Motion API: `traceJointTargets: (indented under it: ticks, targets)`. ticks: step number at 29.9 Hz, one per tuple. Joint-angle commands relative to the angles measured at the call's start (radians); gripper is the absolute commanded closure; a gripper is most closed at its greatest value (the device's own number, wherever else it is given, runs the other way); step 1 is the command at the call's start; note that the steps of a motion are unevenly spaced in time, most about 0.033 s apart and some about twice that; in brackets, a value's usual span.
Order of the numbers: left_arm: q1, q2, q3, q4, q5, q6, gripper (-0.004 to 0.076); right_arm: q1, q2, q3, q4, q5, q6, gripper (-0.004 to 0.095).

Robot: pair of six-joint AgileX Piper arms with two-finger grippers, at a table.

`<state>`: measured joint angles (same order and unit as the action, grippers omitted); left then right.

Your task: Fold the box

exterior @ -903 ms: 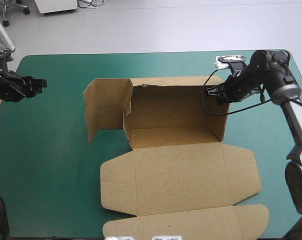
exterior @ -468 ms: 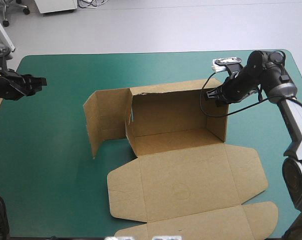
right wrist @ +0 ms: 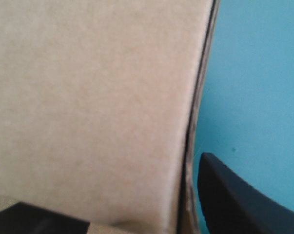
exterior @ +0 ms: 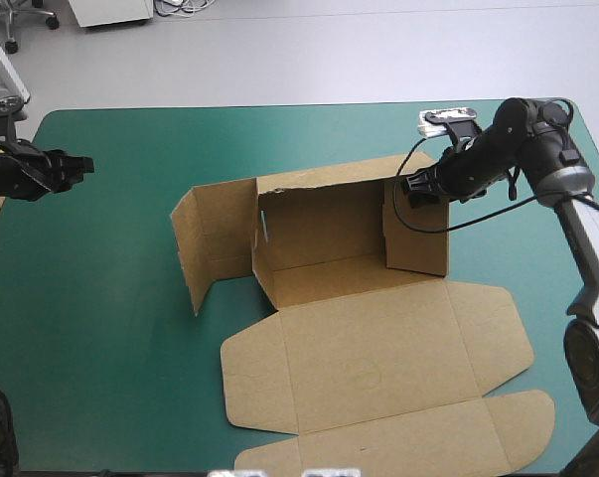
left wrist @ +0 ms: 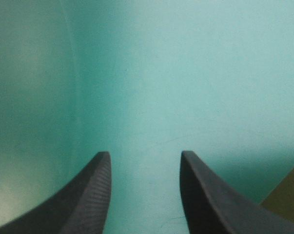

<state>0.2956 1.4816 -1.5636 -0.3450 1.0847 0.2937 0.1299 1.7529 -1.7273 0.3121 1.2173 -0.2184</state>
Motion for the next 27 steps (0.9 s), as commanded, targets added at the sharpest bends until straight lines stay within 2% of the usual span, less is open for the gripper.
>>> traceJointTargets:
  ticks: [1, 10, 18, 23, 27]
  targets:
    - [0.0, -0.038, 0.008, -0.034, -0.065, 0.0, 0.0395, -0.002, -0.119, -0.004, -0.004, -0.048, -0.02, 0.0342]
    - [0.0, -0.038, 0.044, -0.042, -0.097, 0.006, 0.0395, -0.002, -0.331, 0.237, -0.037, -0.194, -0.035, 0.0342]
    - [0.0, -0.038, 0.044, -0.049, -0.102, 0.023, 0.0395, -0.002, -0.598, 0.606, 0.008, -0.521, -0.127, 0.0342]
    - [0.0, -0.038, 0.044, -0.049, -0.115, 0.024, 0.0395, -0.002, -0.717, 0.791, 0.035, -0.667, -0.18, 0.0342]
    - [0.0, -0.038, 0.044, -0.057, -0.118, 0.024, 0.0398, -0.002, -0.728, 0.879, 0.043, -0.725, -0.189, 0.0342]
